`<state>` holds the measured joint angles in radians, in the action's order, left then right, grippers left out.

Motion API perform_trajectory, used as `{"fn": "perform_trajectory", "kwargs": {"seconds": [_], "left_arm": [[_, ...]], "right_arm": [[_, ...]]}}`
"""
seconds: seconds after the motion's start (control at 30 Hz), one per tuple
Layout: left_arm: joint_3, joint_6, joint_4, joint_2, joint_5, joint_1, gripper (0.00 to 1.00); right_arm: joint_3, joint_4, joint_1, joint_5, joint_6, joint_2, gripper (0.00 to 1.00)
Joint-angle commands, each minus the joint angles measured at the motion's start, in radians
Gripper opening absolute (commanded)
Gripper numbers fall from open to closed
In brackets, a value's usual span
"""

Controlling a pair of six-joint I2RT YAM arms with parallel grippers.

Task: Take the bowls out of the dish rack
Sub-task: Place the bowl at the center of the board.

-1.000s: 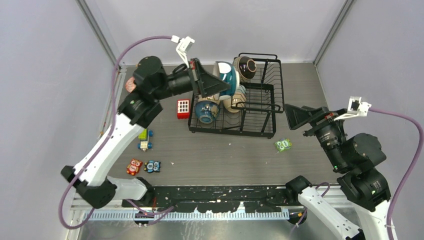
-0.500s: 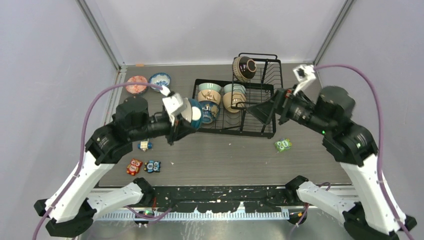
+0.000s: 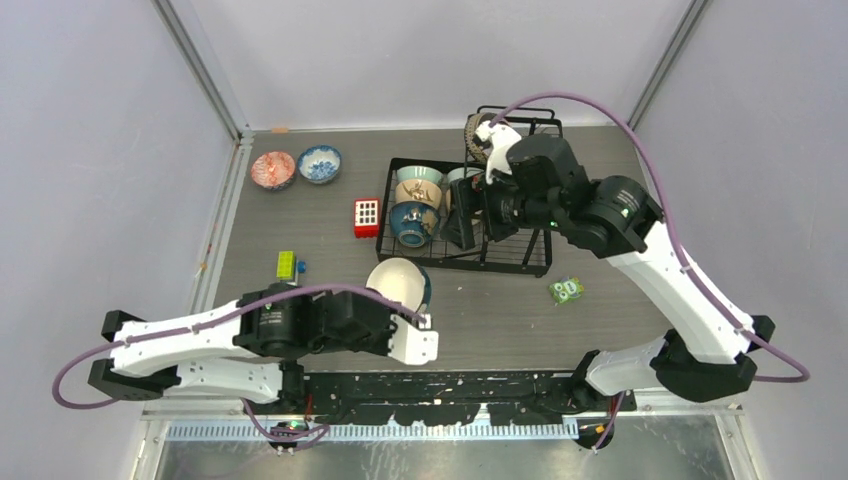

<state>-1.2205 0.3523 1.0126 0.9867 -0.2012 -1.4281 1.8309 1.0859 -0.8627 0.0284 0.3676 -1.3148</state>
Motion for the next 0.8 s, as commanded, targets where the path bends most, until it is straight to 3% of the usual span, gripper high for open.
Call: {"fn": "perform_trajectory", "kwargs": {"seconds": [0.0,0.33,0.57,0.77], "left_arm": [[0.021,0.207,0.037,-0.04,-0.164,-0.074,0.0],[0.111,0.313,0.198,-0.014,-0.32,-0.271,0.0],[0.179,0.364,0.131,-0.012,-0.383,-0.402,0.0],[0.167,0.36,0.101,0.03,-0.315,-0.422,0.0]], "right_arm": [[0.072,0.113,-0.069,-0.111,-0.069,-0.037,0.91],[0.057,0.202,-0.222,-0.208,-0.108,-0.1,0.89],[0.003,0.129,-0.317,-0.24,-0.093,-0.121,0.86],[-0.025,0.053,-0.398,-0.257,-0.064,-0.174,0.81]]}}
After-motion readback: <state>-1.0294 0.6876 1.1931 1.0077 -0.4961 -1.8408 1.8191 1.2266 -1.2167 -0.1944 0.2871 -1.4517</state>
